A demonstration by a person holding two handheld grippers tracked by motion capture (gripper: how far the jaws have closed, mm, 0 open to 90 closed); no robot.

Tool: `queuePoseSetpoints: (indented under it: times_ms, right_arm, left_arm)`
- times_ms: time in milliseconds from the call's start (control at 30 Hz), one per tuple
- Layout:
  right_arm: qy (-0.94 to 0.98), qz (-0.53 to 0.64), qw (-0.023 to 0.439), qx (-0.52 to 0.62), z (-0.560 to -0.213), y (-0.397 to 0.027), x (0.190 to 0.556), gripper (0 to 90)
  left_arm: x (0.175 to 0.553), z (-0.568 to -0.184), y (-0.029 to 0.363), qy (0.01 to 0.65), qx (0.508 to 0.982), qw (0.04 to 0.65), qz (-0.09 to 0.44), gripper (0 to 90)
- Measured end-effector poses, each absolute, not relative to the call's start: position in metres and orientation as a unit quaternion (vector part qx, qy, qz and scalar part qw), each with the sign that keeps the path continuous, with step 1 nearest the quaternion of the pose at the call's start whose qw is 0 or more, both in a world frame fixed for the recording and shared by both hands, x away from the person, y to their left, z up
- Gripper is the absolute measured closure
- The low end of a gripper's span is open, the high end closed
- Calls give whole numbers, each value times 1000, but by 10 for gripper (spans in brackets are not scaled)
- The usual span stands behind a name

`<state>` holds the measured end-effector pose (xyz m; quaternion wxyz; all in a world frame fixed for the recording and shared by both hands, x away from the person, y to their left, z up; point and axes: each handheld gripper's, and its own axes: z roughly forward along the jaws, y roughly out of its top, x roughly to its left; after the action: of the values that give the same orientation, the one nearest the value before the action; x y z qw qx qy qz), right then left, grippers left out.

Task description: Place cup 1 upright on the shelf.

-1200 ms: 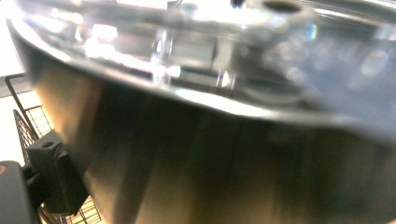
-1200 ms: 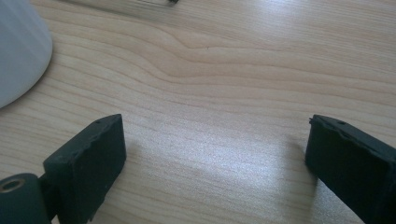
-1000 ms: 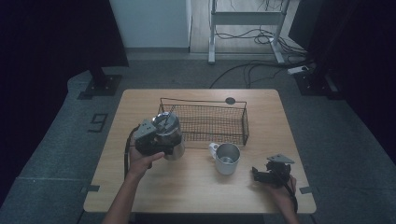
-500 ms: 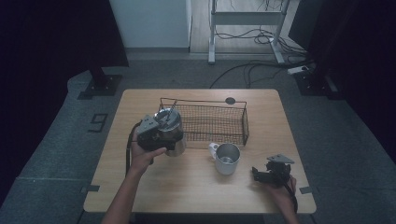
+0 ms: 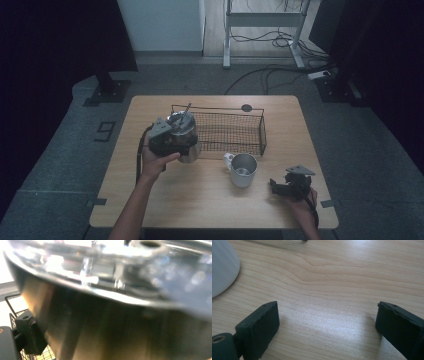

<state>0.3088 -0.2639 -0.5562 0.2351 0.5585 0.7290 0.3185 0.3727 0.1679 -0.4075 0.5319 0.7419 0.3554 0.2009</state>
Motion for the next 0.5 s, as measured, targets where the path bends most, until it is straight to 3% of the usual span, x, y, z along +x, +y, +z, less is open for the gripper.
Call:
queuePoseSetpoints:
  times_ms: [500]
  right_arm:
    - [729,318,235,559,-556,-264,309,50]
  left_arm:
    - [385,-404,165,365,734,538,198,34]
